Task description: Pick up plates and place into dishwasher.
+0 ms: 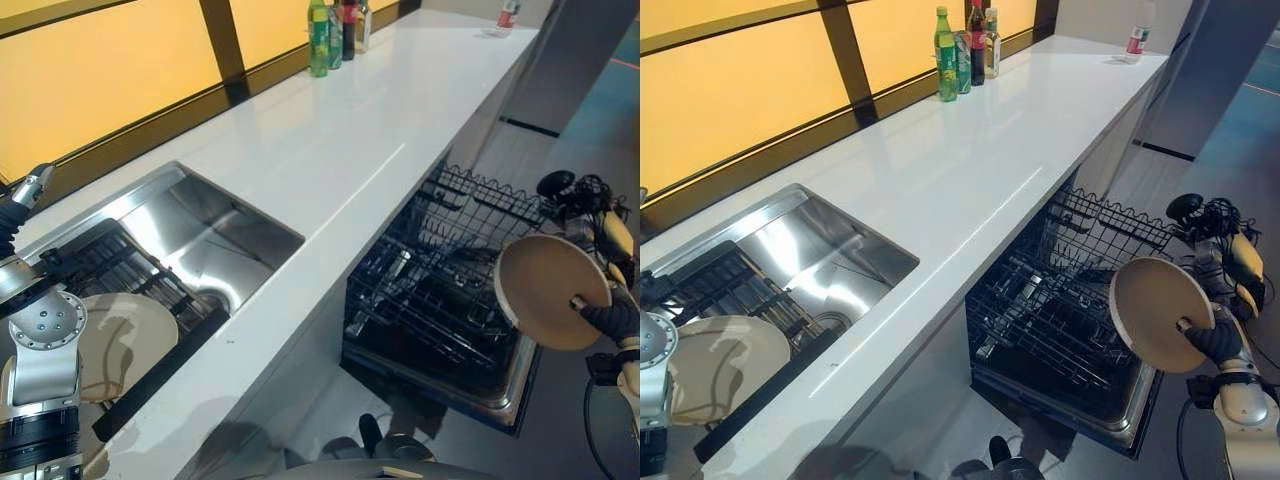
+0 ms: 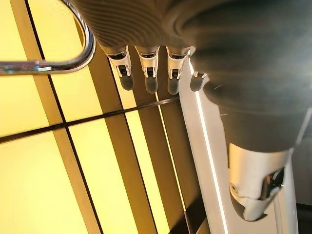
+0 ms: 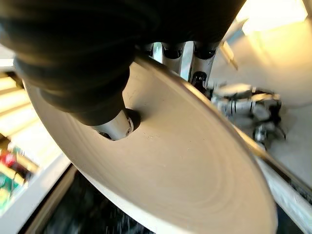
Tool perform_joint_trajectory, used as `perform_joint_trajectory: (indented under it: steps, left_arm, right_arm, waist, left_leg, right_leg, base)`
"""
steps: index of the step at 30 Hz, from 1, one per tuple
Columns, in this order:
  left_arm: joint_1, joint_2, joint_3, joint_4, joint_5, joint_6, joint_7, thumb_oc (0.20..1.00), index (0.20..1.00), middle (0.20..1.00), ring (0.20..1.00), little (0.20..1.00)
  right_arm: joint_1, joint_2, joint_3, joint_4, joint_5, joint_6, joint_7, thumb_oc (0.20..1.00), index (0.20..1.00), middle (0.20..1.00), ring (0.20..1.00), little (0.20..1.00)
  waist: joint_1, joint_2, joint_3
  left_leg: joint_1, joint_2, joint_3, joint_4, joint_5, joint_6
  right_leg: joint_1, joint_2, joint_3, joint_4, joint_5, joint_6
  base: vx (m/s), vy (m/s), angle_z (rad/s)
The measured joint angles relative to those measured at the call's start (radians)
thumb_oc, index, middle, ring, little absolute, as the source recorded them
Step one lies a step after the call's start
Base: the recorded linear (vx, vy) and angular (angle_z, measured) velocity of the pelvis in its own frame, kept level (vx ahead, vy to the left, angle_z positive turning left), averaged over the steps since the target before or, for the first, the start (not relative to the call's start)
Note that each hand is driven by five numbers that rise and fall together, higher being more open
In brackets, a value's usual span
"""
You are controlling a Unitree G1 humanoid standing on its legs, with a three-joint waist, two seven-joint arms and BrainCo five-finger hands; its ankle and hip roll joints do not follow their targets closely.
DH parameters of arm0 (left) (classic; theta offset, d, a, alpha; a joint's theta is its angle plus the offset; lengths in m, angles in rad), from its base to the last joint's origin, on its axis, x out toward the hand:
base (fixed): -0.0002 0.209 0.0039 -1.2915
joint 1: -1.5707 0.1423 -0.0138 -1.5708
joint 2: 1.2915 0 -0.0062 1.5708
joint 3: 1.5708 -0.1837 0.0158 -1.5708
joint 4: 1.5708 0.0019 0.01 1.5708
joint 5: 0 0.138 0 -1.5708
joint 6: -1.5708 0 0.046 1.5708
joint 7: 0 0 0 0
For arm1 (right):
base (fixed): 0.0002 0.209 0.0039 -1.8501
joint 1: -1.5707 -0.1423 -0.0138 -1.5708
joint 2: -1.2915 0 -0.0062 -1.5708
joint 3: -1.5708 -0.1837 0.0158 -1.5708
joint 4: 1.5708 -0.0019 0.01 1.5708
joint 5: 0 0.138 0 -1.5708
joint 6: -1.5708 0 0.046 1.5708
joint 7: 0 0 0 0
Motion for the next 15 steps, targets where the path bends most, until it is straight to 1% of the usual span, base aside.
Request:
perform_joint_trajectory:
  steps: [1, 3, 5, 6, 10, 12, 15]
  left_arm:
    - [0.0, -0.001, 0.0, 0.0, 0.0, 0.0, 0.0, 1.0, 1.0, 1.0, 1.0, 1.0]
    - [0.0, -0.001, 0.0, -0.003, 0.001, 0.002, -0.004, 1.0, 1.0, 1.0, 1.0, 1.0]
    - [0.001, -0.001, 0.0, -0.005, 0.001, 0.007, -0.007, 1.0, 1.0, 1.0, 1.0, 1.0]
    - [0.0, 0.0, 0.0, -0.005, 0.001, 0.01, -0.008, 1.0, 1.0, 1.0, 1.0, 1.0]
    - [0.0, 0.001, 0.0, -0.006, 0.001, 0.016, -0.008, 1.0, 1.0, 1.0, 1.0, 1.0]
    - [0.001, 0.001, 0.0, -0.006, 0.001, 0.017, -0.007, 1.0, 1.0, 1.0, 1.0, 1.0]
    - [0.001, 0.001, -0.001, -0.006, 0.003, 0.018, -0.007, 1.0, 1.0, 1.0, 1.0, 1.0]
  right_arm:
    - [-0.001, -0.007, 0.01, 0.0, 0.0, 0.001, 0.025, 0.2, 0.2, 0.2, 0.2, 0.2]
    - [-0.002, -0.022, 0.04, 0.0, 0.0, 0.001, 0.079, 0.2, 0.2, 0.2, 0.2, 0.2]
    - [-0.003, -0.031, 0.069, -0.001, 0.0, -0.002, 0.129, 0.2, 0.2, 0.2, 0.2, 0.2]
    - [-0.004, -0.04, 0.082, -0.001, -0.001, -0.007, 0.16, 0.2, 0.2, 0.2, 0.2, 0.2]
    - [-0.022, -0.066, 0.125, -0.002, -0.003, -0.022, 0.248, 0.2, 0.2, 0.2, 0.2, 0.2]
    - [-0.039, -0.083, 0.158, -0.002, -0.006, -0.038, 0.275, 0.2, 0.2, 0.2, 0.2, 0.2]
    - [-0.076, -0.085, 0.203, -0.002, -0.028, -0.057, 0.288, 0.2, 0.2, 0.2, 0.2, 0.2]
  waist:
    - [0.003, 0.0, 0.0]
    - [0.026, 0.003, 0.0]
    - [0.031, 0.003, 0.0]
    - [0.047, 0.005, -0.001]
    - [0.073, 0.004, -0.002]
    - [0.079, 0.004, -0.002]
    - [0.084, 0.004, -0.001]
  left_leg:
    - [0.0, 0.0, -0.003, 0.001, 0.001, -0.002]
    - [-0.001, 0.002, -0.006, 0.004, 0.007, -0.01]
    - [-0.007, 0.002, -0.02, 0.004, 0.007, -0.01]
    - [-0.016, 0.003, -0.028, 0.005, 0.008, -0.01]
    - [-0.02, 0.004, -0.043, 0.005, 0.013, -0.011]
    - [-0.025, 0.005, -0.052, 0.005, 0.013, -0.011]
    - [-0.037, 0.004, -0.061, 0.005, 0.015, -0.011]
  right_leg:
    - [0.0, 0.001, -0.002, 0.0, 0.0, -0.001]
    - [0.0, 0.0, -0.011, -0.001, -0.001, -0.003]
    - [0.001, -0.001, -0.022, -0.001, -0.004, -0.004]
    - [-0.001, -0.001, -0.025, 0.0, -0.005, -0.005]
    - [-0.003, -0.001, -0.044, 0.001, -0.002, -0.01]
    - [-0.003, -0.002, -0.048, 0.001, -0.004, -0.012]
    - [-0.01, -0.003, -0.057, 0.001, -0.004, -0.013]
  base:
    - [0.02, -0.09, 0.13]
    - [0.02, -0.078, 0.08]
    - [0.03, -0.065, 0.18]
    - [-0.02, -0.05, 0.16]
    - [-0.01, -0.043, 0.11]
    - [0.0, -0.029, 0.13]
    - [-0.01, -0.017, 0.1]
